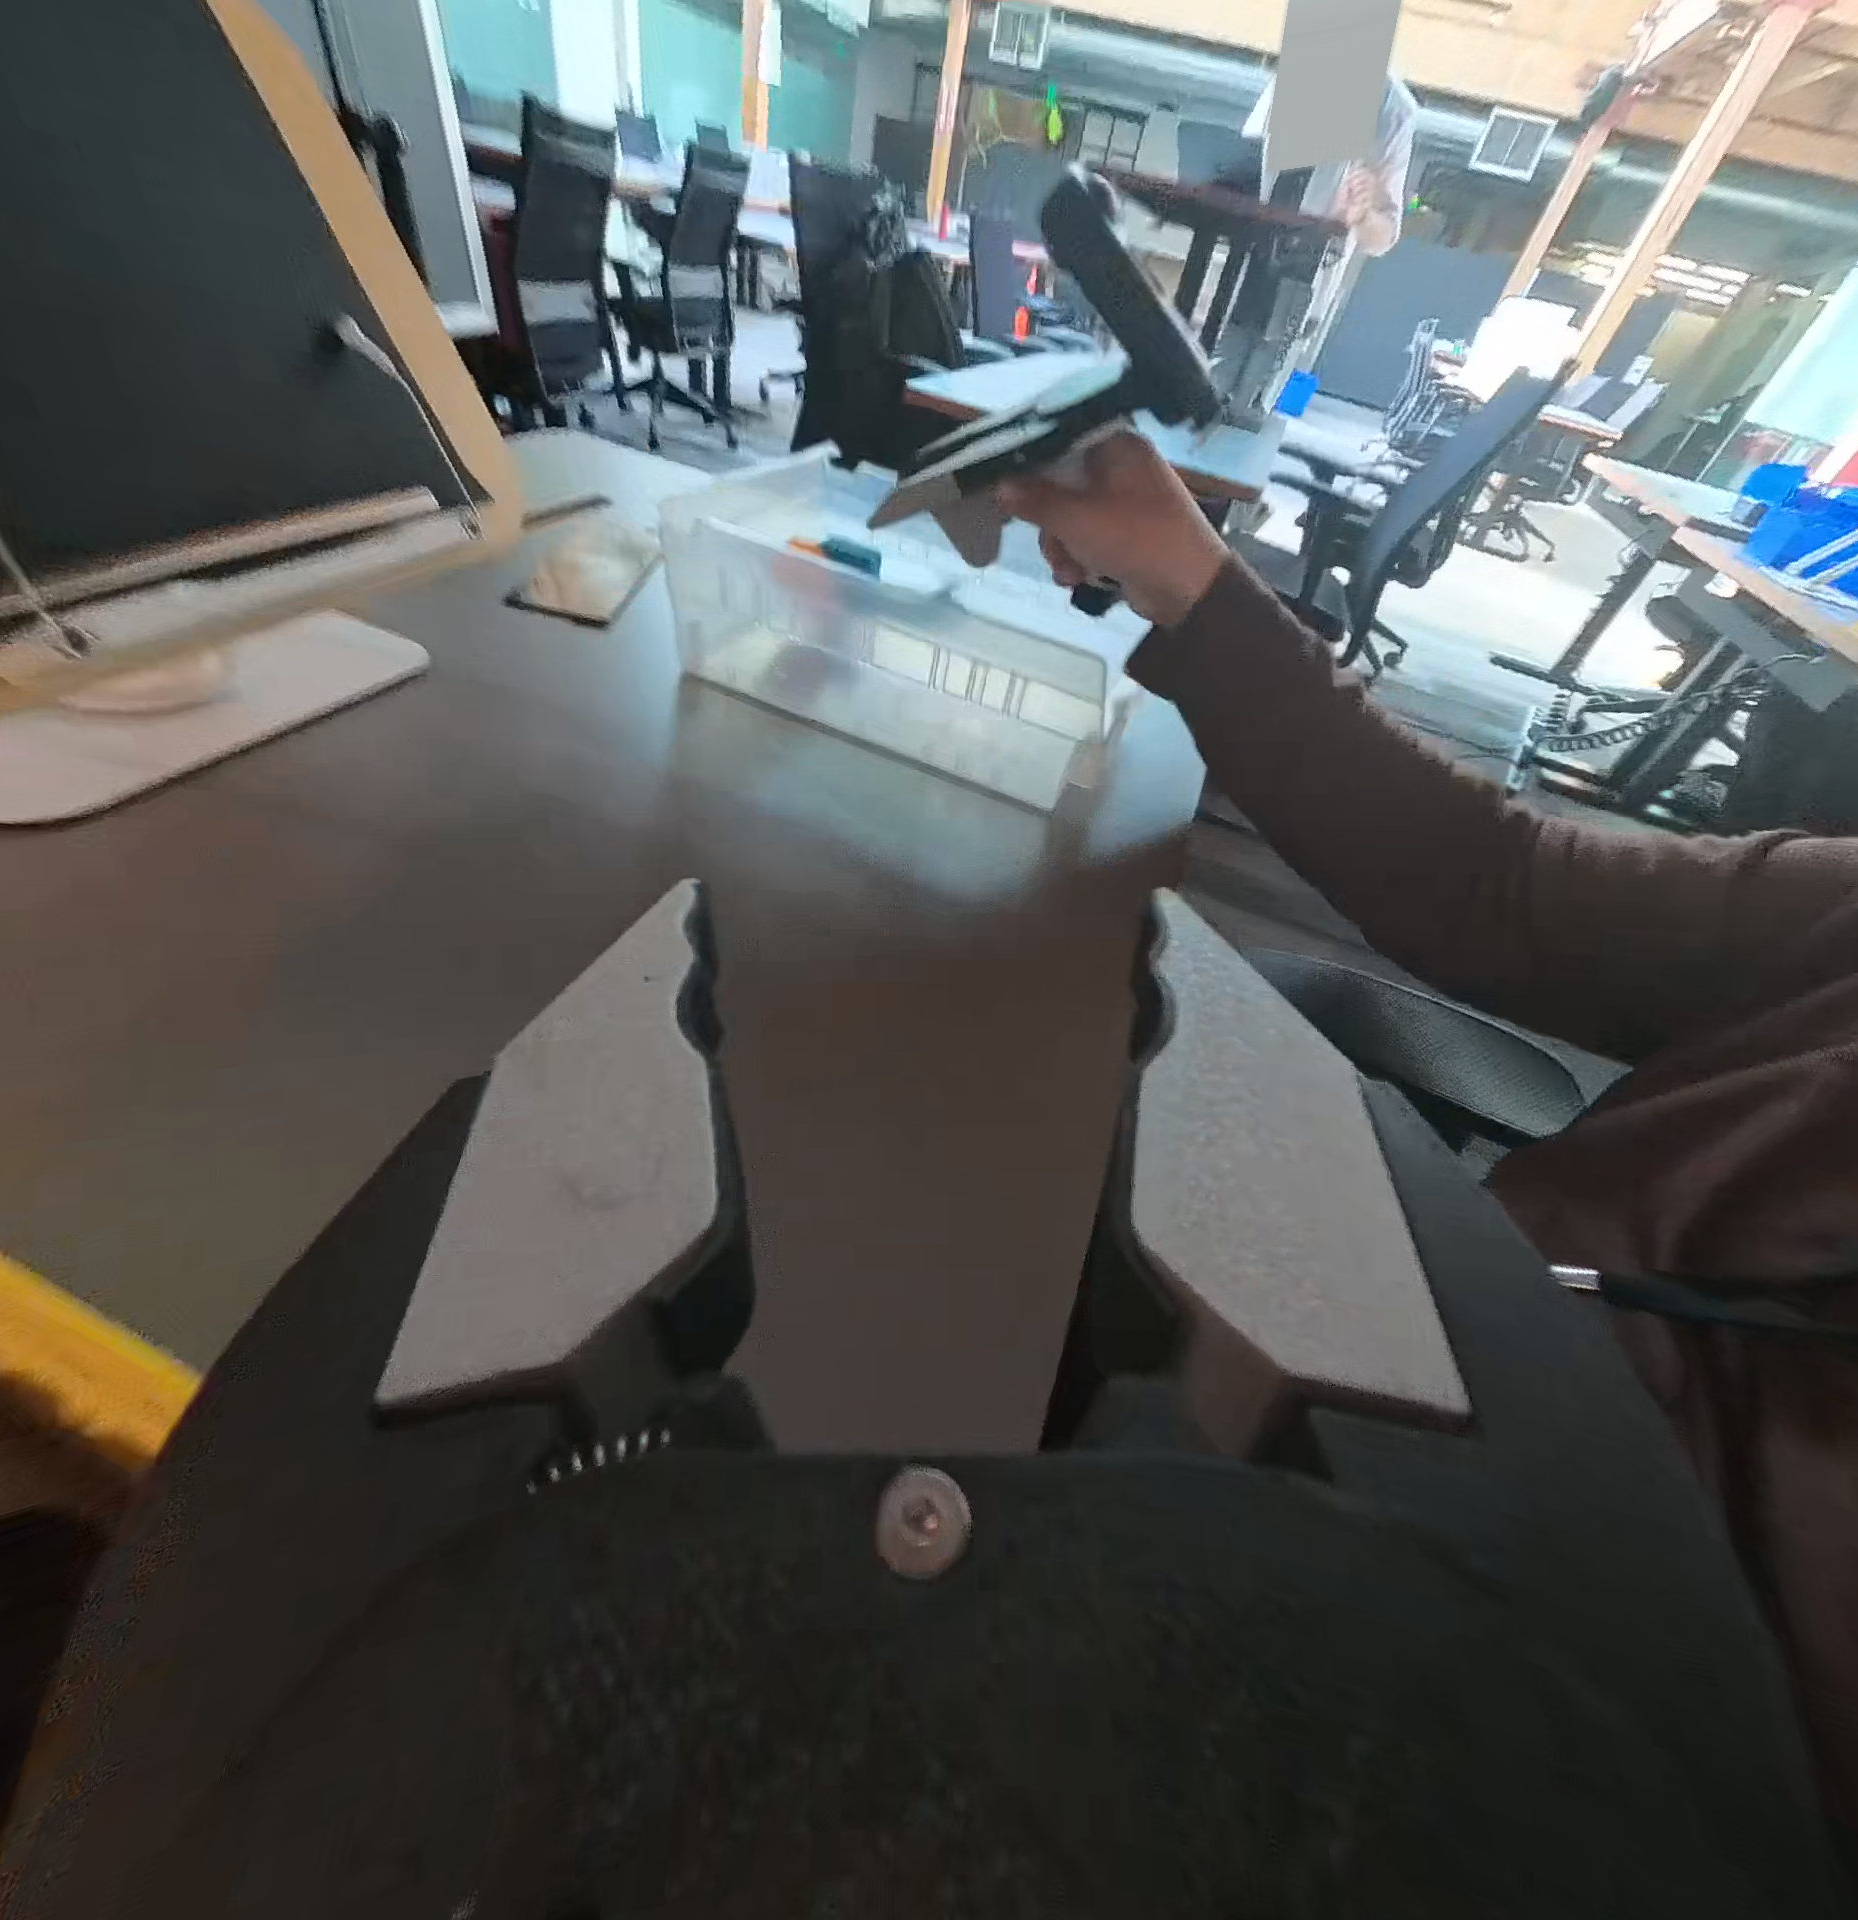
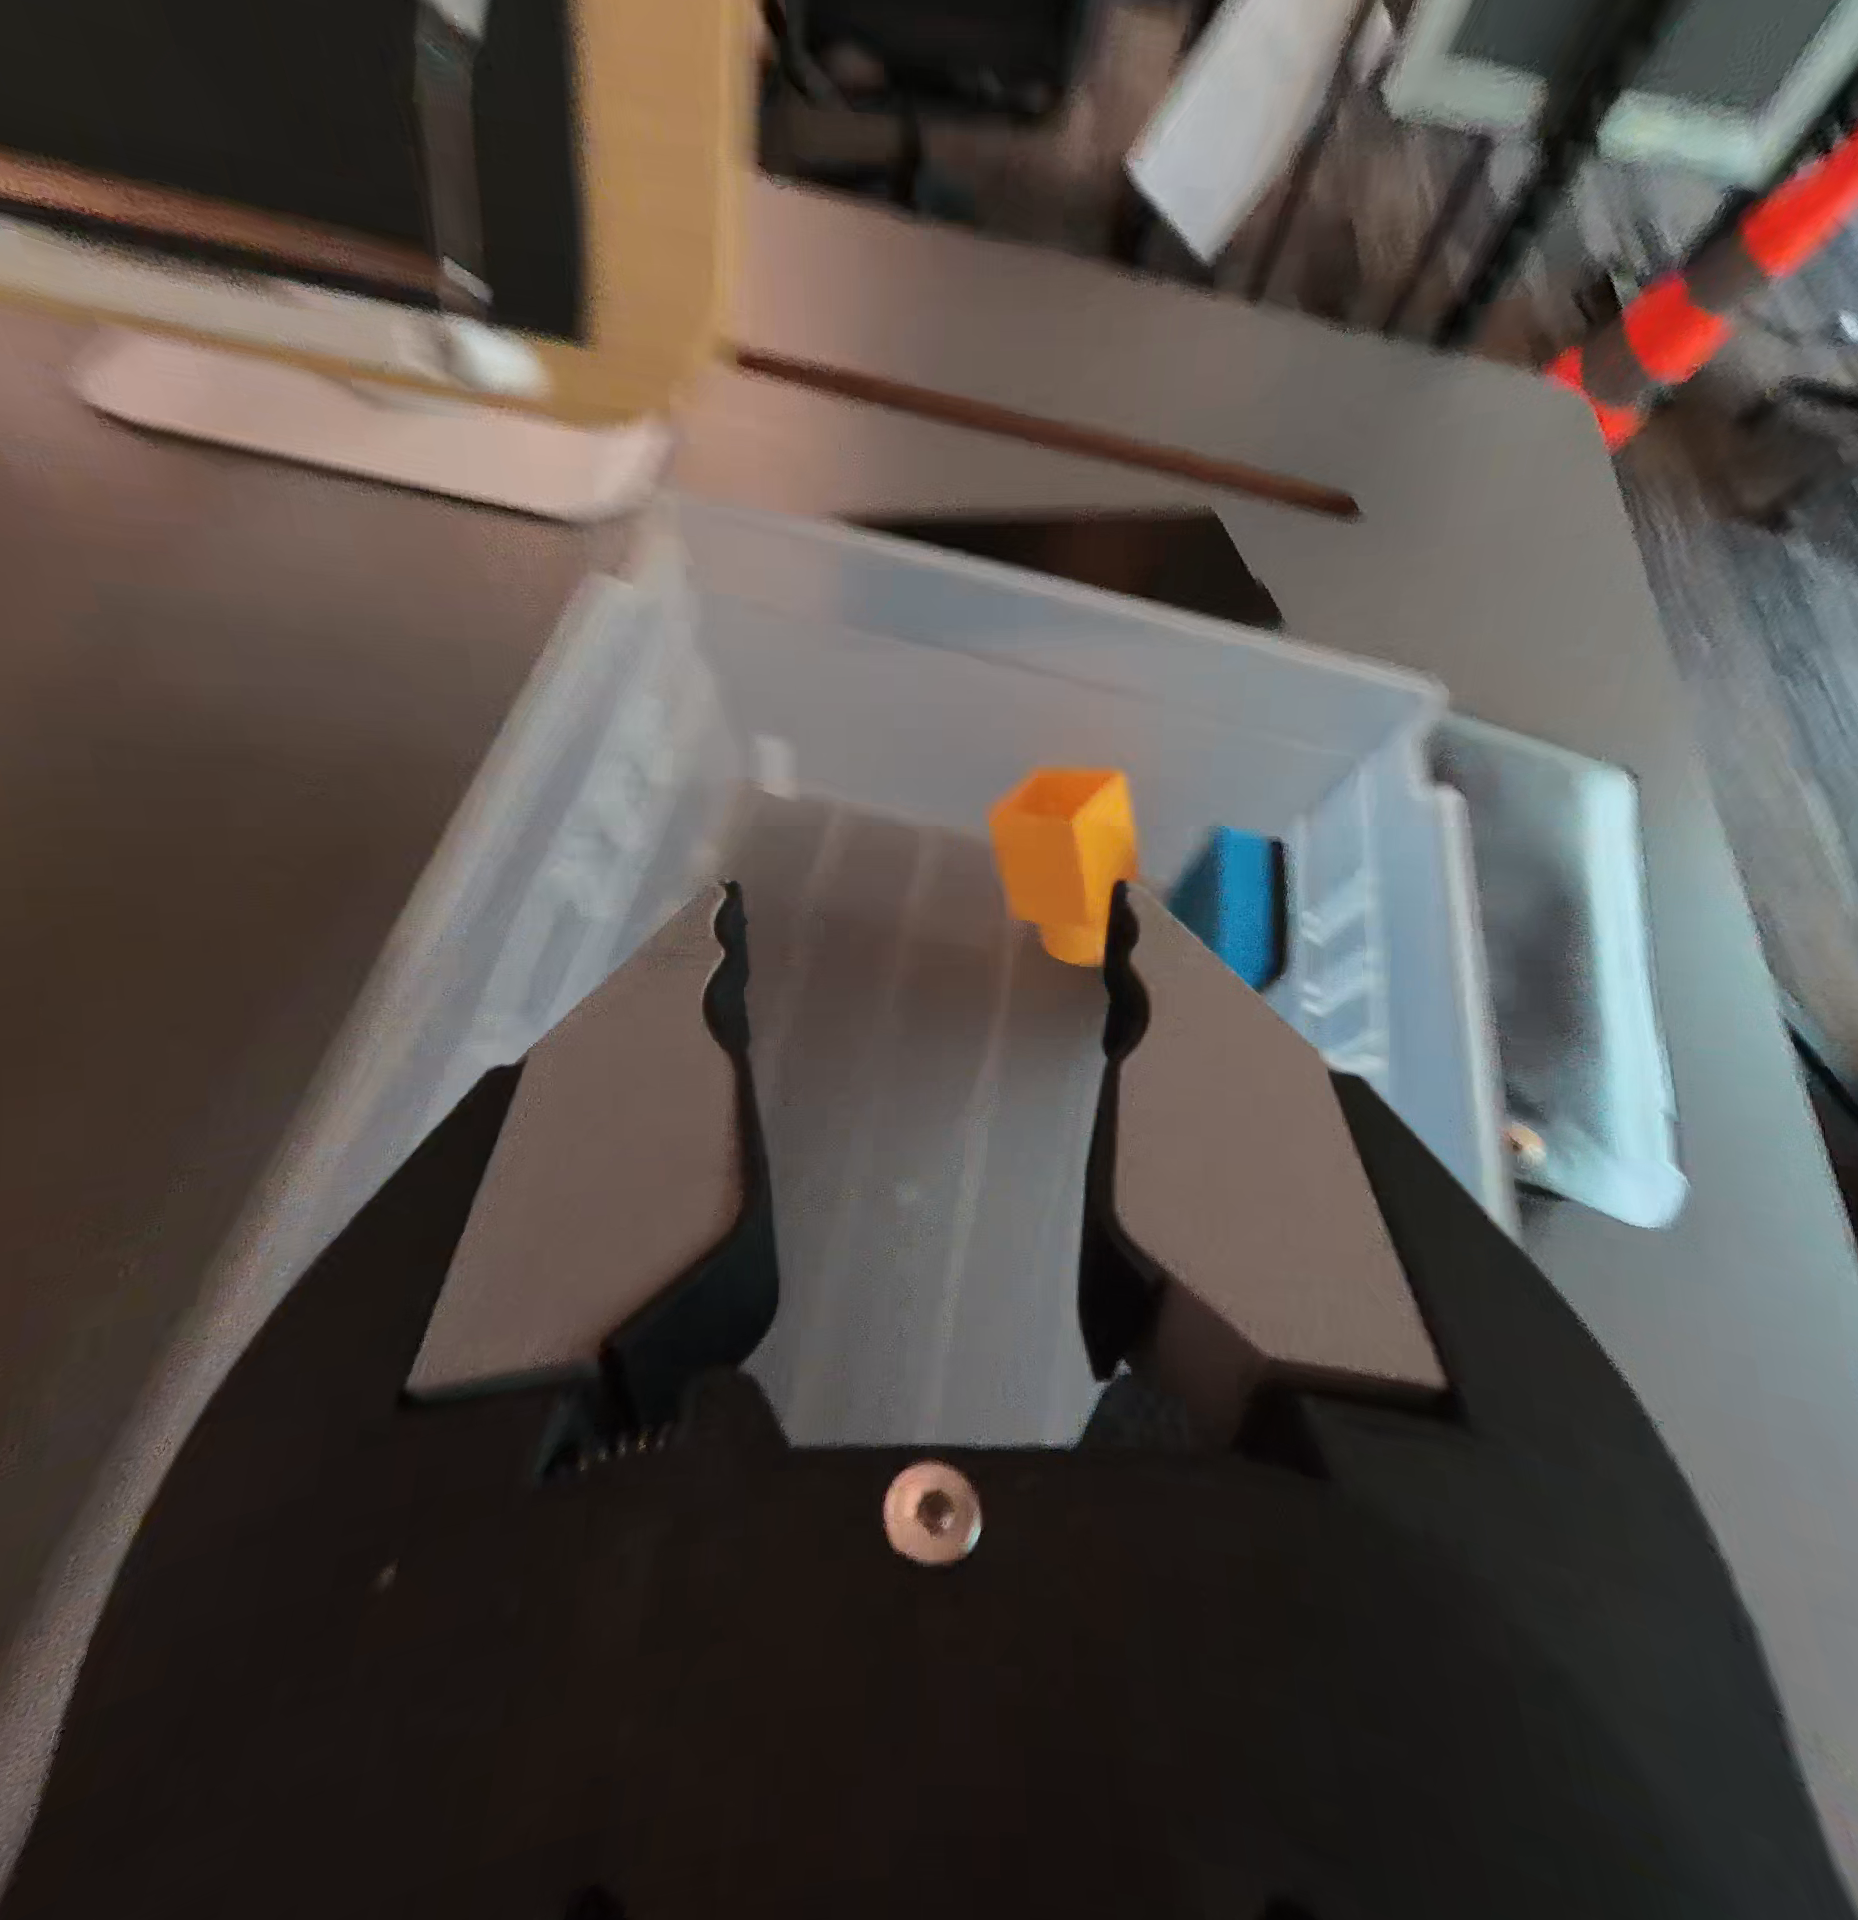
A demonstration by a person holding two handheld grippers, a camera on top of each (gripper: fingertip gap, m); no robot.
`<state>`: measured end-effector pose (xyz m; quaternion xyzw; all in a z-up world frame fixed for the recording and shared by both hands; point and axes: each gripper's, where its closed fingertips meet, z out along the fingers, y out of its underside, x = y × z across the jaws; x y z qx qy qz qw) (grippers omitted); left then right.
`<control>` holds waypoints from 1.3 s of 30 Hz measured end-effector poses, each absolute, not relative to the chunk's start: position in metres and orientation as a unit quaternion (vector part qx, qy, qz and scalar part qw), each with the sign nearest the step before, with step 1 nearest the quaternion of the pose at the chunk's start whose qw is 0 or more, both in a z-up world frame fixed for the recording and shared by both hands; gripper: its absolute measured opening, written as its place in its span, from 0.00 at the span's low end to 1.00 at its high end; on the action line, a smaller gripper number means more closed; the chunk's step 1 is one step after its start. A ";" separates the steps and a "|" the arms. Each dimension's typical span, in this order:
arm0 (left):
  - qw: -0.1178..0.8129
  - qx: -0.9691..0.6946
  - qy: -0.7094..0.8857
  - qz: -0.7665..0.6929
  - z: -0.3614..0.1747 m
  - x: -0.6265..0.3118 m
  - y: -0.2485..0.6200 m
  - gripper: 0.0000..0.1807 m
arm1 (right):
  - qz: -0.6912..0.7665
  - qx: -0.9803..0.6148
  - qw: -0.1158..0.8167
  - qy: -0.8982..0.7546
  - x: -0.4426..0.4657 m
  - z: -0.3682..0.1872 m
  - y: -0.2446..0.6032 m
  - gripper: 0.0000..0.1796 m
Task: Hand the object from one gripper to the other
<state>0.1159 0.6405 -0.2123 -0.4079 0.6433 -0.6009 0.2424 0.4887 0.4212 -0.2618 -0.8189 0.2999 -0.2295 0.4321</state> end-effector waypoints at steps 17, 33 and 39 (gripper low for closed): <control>0.491 -0.601 0.514 -0.365 -0.215 0.048 0.864 0.41 | 0.016 -0.870 0.493 0.027 0.256 -0.335 0.622 0.36; 0.464 -0.638 0.610 -0.074 -0.245 0.102 0.949 0.38 | 0.008 -0.886 0.463 0.039 0.272 -0.355 0.617 0.35; 0.409 -0.656 0.630 0.074 -0.294 0.115 1.004 0.31 | 0.000 -0.890 0.455 0.032 0.271 -0.358 0.617 0.35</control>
